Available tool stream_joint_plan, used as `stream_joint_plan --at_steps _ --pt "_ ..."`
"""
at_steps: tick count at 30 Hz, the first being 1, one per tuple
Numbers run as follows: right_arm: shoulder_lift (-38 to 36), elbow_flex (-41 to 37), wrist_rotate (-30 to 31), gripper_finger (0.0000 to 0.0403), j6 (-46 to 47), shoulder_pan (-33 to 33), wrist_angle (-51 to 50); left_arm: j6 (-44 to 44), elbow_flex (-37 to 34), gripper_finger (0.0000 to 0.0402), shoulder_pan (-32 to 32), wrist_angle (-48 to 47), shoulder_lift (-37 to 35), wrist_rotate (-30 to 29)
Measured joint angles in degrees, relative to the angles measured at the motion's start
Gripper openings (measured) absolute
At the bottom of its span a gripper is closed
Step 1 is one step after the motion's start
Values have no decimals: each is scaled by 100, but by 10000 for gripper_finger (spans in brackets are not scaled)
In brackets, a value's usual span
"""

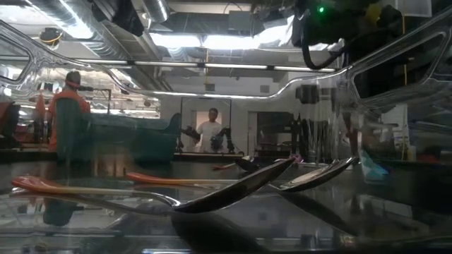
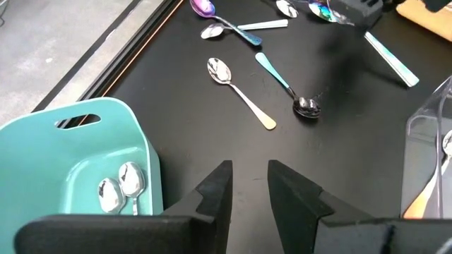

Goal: Sort silverware by color (type)
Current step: Put the white-green spoon into the blue bin

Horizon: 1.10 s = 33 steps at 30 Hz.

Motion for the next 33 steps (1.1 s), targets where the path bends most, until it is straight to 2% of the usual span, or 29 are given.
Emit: stream_joint_plan --at_steps 12,24,28,33 --pt "-576 76 1166 2 6 0 -89 2 -1 85 0 -1 0 0" --pt "-617 1242 1651 3 178 -143 -196 7 -1 85 25 139 0 -81" --pt "-606 1602 1654 3 177 -409 -53 9 0 85 121 582 0 -286" --pt "-590 1725 1649 3 175 -704 678 12 0 85 304 1554 0 -297"
